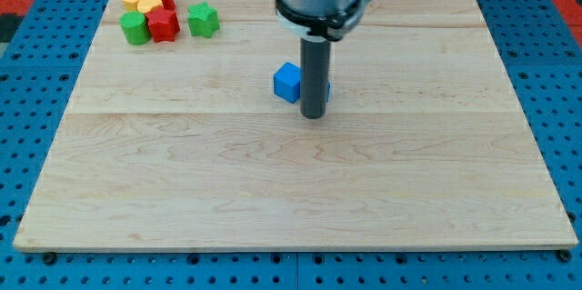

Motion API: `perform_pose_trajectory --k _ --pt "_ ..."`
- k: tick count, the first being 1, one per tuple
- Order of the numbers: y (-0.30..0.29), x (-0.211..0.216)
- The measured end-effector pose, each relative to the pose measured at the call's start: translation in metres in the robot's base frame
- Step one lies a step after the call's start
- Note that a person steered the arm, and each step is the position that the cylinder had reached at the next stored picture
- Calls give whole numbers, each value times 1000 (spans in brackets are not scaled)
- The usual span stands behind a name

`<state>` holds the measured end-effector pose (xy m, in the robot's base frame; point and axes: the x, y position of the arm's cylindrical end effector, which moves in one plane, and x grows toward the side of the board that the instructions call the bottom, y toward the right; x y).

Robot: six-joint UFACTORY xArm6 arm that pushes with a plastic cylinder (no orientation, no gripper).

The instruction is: Push the blue cube to the bottom of the group of blocks

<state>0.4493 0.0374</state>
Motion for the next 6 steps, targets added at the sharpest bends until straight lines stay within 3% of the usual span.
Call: perform_pose_trajectory --k 1,2,4,5,6 --pt "49 -17" --pt "48 -57" --pt "-60 -54" --pt "-63 -54" --pt "-130 -46"
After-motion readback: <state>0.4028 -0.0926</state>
